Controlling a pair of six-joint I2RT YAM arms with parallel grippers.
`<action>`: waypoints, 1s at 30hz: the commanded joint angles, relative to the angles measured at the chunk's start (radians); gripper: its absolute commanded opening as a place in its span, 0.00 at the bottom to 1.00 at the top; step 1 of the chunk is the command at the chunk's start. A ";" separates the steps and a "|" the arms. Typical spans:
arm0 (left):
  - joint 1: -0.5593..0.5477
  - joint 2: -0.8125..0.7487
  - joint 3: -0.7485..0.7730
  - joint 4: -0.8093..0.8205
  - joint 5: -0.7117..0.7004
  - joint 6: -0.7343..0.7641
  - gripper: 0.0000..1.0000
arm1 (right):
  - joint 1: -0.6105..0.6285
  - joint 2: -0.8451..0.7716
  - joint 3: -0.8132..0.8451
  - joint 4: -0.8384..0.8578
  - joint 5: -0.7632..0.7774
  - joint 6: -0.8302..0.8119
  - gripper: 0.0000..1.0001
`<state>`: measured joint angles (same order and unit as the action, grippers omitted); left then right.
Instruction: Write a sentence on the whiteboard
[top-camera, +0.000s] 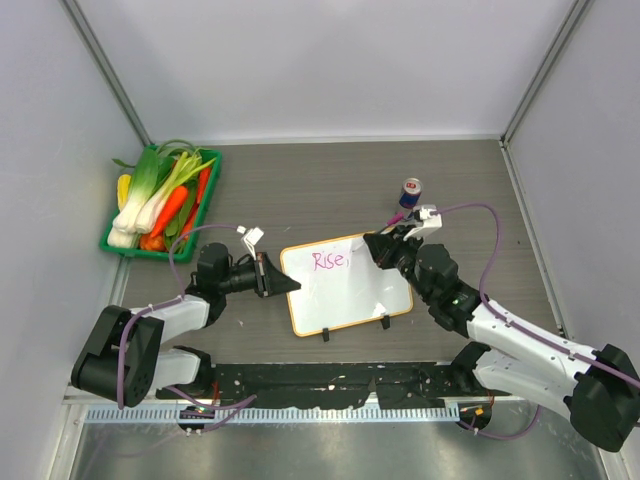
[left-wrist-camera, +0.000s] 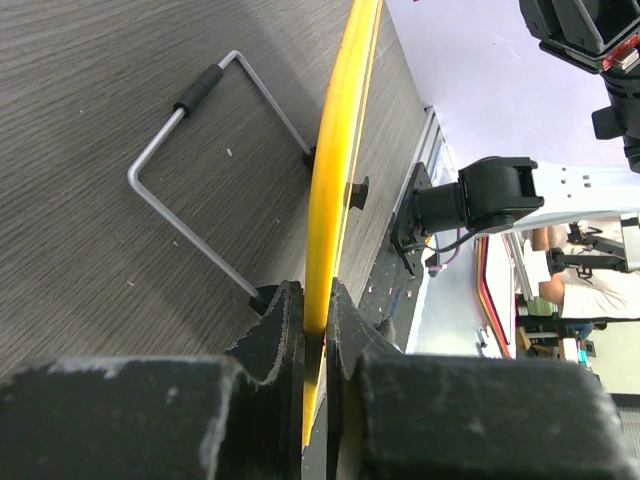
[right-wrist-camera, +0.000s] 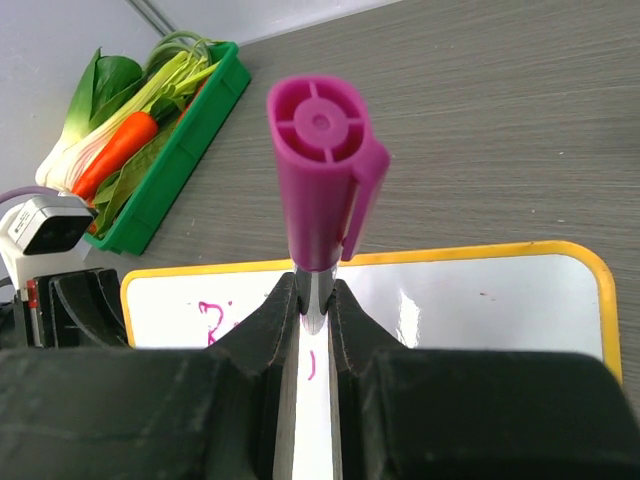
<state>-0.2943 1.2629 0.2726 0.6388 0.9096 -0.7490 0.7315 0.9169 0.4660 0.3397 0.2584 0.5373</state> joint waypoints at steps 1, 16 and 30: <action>0.000 0.009 0.005 -0.057 -0.092 0.073 0.00 | -0.001 0.017 0.043 0.032 0.045 -0.025 0.01; 0.001 0.018 0.007 -0.054 -0.087 0.071 0.00 | -0.001 0.069 0.056 0.028 0.058 -0.017 0.01; 0.000 0.027 0.010 -0.051 -0.086 0.069 0.00 | -0.001 0.043 0.039 0.005 0.082 -0.020 0.01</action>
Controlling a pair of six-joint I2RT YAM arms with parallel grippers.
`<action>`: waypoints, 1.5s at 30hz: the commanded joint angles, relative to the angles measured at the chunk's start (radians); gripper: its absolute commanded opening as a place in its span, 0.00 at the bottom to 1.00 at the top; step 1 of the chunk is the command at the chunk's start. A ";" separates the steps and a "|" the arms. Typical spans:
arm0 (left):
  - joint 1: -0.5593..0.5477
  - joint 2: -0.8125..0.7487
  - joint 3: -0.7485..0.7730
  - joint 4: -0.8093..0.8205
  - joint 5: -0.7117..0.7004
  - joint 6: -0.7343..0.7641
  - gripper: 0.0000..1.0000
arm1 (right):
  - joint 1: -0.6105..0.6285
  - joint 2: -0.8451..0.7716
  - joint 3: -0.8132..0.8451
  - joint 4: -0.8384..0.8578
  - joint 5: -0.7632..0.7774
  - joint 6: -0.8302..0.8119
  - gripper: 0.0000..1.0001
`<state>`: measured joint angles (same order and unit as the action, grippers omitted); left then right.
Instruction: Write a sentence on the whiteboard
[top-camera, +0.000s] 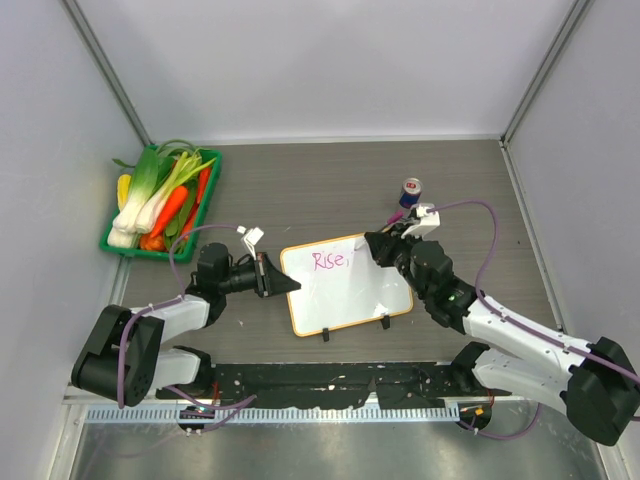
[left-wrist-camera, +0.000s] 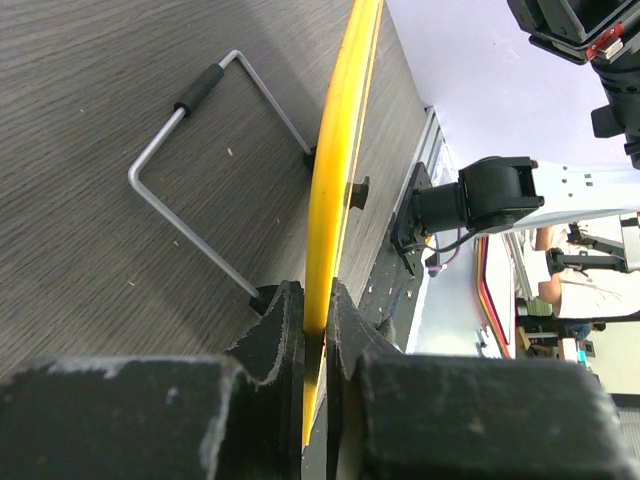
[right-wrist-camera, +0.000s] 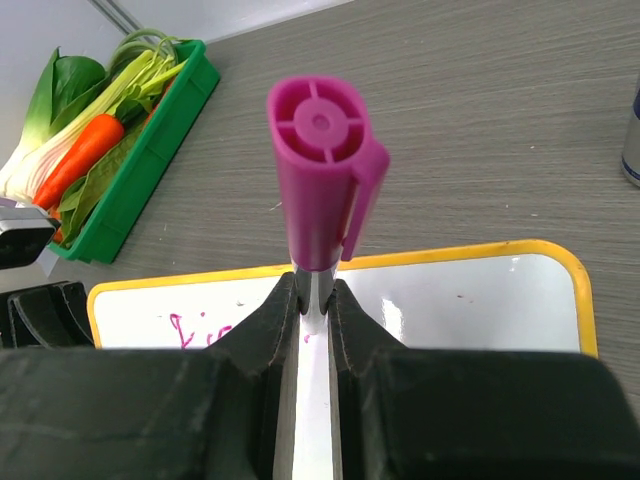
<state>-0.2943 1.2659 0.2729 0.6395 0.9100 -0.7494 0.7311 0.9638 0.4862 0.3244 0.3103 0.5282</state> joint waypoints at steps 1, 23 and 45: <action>0.000 0.024 0.008 -0.052 -0.083 0.070 0.00 | -0.001 0.006 0.020 0.022 0.026 -0.011 0.01; 0.000 0.017 0.006 -0.051 -0.085 0.070 0.00 | -0.001 0.027 -0.008 -0.010 -0.045 0.009 0.01; 0.000 0.013 0.005 -0.055 -0.086 0.070 0.00 | -0.002 -0.027 -0.035 -0.079 -0.031 -0.002 0.01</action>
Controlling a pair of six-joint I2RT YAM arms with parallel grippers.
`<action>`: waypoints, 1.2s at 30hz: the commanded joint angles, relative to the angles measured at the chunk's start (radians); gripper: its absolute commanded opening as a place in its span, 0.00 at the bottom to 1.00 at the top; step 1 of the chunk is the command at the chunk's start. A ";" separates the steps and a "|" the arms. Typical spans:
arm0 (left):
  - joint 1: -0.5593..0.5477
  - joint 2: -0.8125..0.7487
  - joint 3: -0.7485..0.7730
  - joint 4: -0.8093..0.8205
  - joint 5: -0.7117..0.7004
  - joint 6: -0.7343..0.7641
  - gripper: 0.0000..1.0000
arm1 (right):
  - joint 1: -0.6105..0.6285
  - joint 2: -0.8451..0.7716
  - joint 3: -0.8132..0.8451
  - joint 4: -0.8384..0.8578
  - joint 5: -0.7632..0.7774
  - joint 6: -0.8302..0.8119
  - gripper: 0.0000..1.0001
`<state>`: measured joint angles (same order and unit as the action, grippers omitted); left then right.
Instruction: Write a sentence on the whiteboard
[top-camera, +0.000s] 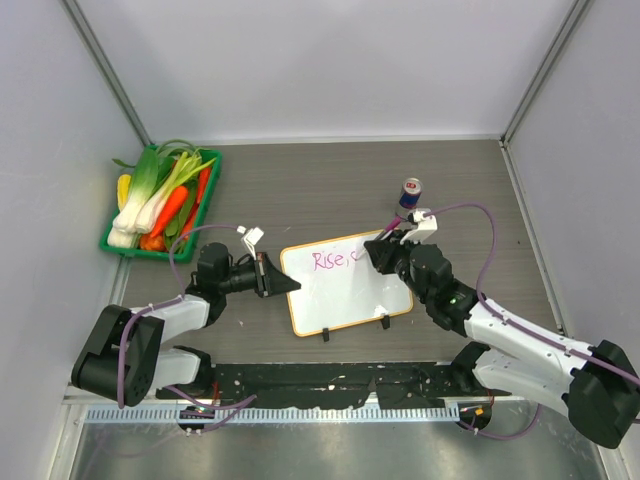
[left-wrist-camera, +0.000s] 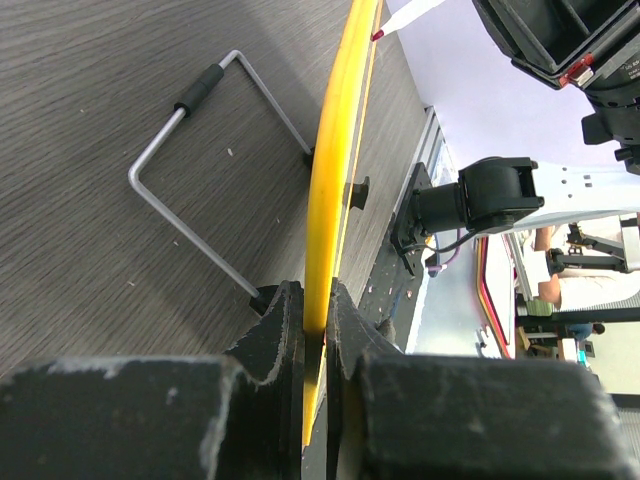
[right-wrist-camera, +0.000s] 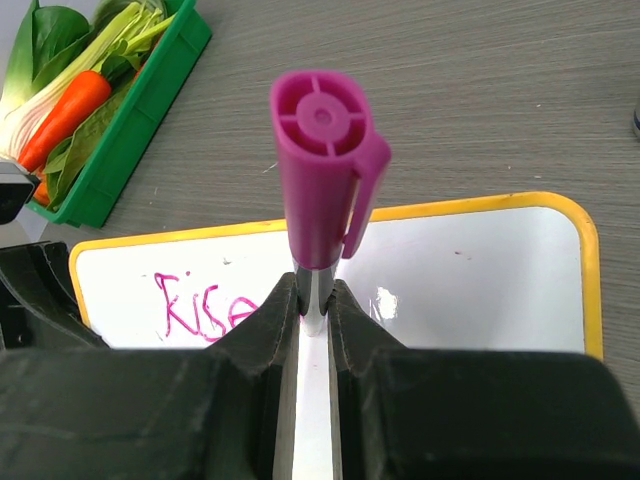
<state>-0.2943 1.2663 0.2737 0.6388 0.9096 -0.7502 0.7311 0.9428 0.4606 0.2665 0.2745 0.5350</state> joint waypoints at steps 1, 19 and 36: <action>0.001 0.015 0.004 -0.053 -0.086 0.071 0.00 | -0.001 -0.004 -0.008 -0.018 -0.004 -0.007 0.01; 0.001 0.015 0.005 -0.057 -0.090 0.072 0.00 | -0.004 0.002 0.020 0.051 -0.011 0.031 0.01; 0.000 0.010 0.004 -0.057 -0.090 0.072 0.00 | -0.068 -0.018 0.075 0.057 -0.026 0.034 0.01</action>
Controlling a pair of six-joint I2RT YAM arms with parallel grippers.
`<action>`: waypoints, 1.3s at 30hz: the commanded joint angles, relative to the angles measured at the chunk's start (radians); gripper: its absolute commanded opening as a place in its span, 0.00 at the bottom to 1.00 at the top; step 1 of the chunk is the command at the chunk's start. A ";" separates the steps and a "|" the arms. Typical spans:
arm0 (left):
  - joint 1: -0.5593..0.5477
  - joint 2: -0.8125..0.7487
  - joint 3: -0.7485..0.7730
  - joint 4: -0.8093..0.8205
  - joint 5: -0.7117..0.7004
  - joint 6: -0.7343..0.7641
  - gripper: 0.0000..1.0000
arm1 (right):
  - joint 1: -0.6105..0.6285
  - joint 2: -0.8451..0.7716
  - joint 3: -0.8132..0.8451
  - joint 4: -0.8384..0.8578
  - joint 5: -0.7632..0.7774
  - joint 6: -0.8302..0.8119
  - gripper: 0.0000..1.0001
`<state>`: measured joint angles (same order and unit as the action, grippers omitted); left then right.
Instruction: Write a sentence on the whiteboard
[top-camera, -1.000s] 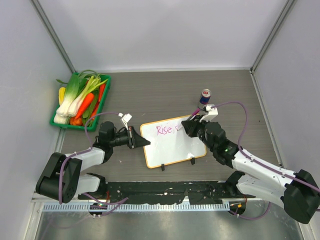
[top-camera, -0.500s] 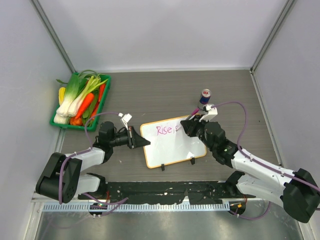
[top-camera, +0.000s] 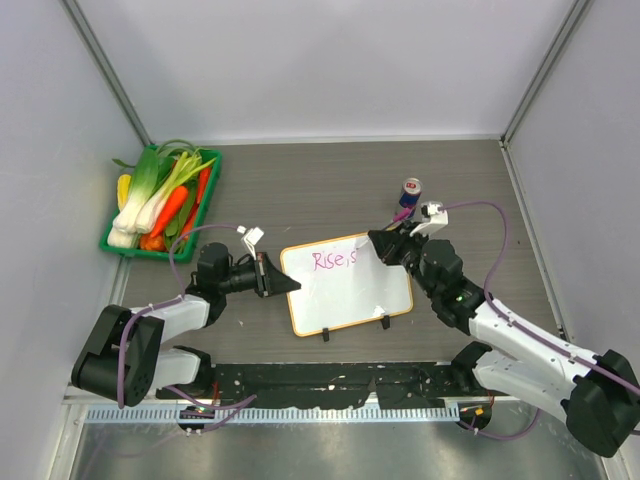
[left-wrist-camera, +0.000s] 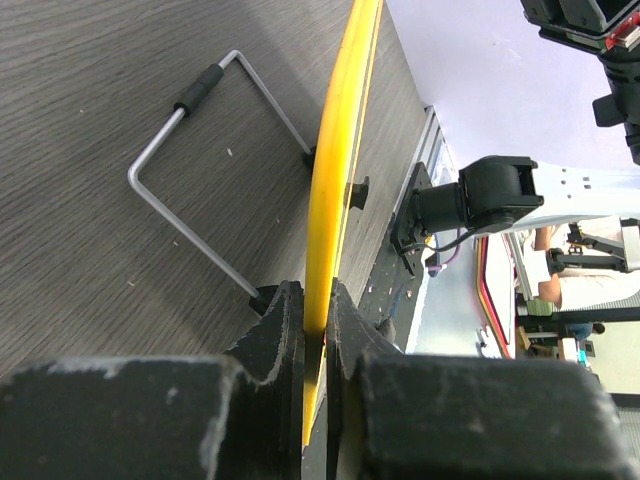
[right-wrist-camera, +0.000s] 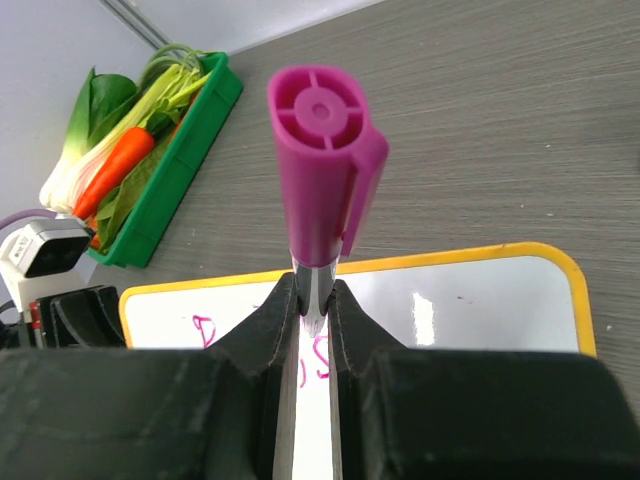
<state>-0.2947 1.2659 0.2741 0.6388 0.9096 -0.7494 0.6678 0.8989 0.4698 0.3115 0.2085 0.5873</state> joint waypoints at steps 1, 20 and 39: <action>0.000 0.012 0.004 -0.057 -0.090 0.071 0.00 | -0.007 0.032 0.076 0.012 0.042 -0.032 0.01; -0.001 0.026 0.008 -0.054 -0.090 0.071 0.00 | -0.010 0.129 0.099 0.005 0.083 -0.070 0.01; 0.000 0.024 0.007 -0.054 -0.087 0.071 0.00 | -0.010 0.077 0.004 -0.009 0.025 -0.063 0.01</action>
<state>-0.2947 1.2709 0.2745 0.6388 0.9096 -0.7502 0.6636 0.9909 0.4946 0.3145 0.2405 0.5304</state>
